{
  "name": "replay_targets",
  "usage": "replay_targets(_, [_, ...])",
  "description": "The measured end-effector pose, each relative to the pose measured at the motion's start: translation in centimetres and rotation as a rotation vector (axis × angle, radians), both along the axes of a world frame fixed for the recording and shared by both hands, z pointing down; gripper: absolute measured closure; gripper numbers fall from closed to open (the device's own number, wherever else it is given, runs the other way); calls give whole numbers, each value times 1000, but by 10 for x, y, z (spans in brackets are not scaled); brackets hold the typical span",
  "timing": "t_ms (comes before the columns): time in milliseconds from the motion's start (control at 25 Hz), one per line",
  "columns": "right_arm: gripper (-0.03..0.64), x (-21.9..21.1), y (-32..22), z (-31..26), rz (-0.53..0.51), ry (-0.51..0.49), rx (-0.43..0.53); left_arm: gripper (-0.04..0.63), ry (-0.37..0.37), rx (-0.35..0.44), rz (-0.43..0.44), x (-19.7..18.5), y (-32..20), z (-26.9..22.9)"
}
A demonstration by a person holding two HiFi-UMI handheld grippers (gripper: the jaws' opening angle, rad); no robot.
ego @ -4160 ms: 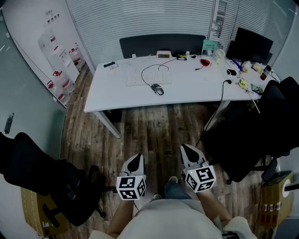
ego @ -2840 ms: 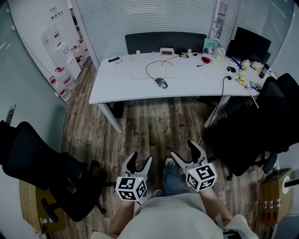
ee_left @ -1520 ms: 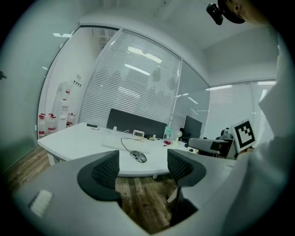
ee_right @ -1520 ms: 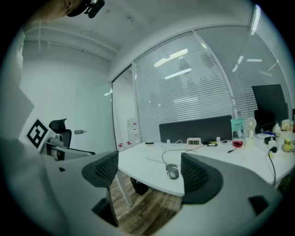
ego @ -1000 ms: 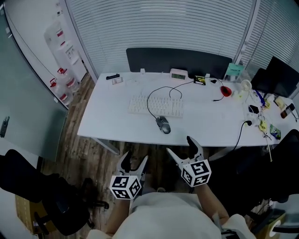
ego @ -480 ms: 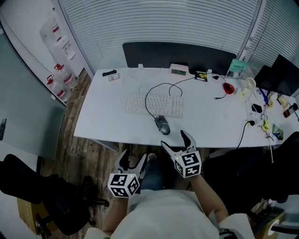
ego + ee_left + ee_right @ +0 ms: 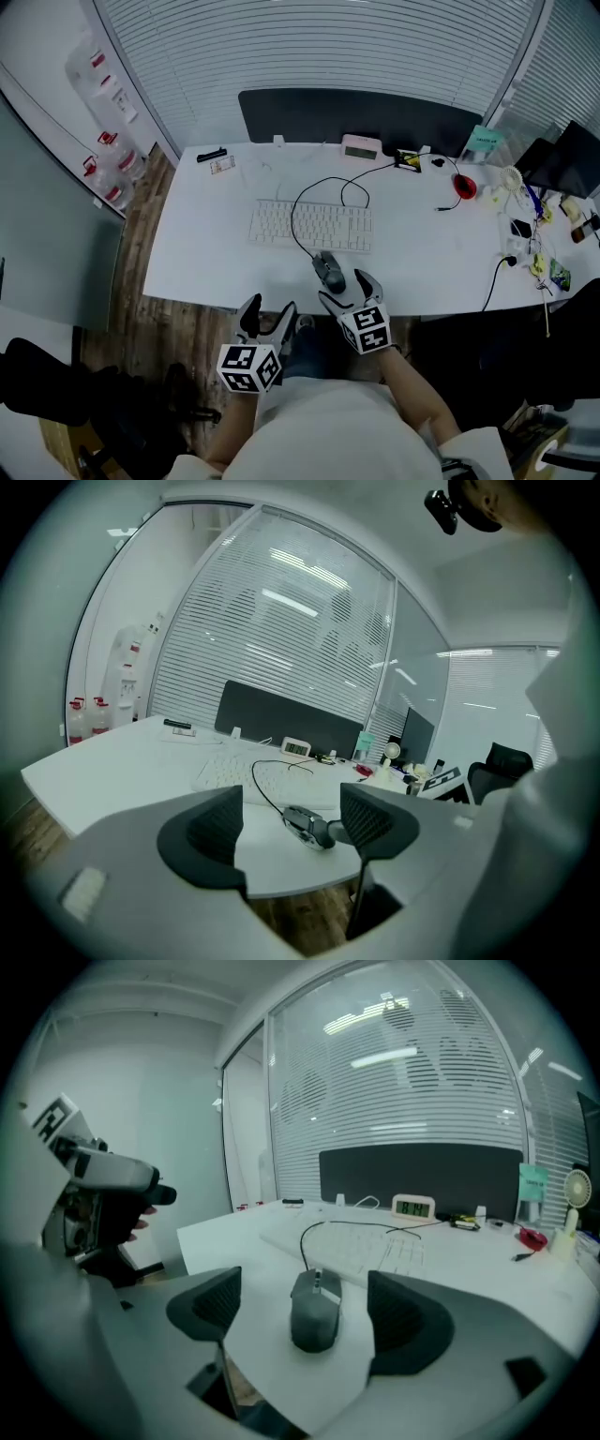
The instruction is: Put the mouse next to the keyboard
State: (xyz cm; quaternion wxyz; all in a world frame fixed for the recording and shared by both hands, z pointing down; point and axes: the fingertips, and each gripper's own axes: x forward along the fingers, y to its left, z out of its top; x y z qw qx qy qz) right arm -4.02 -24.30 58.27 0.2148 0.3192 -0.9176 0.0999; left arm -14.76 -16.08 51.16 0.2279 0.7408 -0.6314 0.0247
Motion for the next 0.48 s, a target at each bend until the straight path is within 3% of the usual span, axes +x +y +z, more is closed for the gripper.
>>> replay_targets(480, [222, -25, -34, 62, -10, 167, -113, 284, 9, -36, 36, -28, -59, 8])
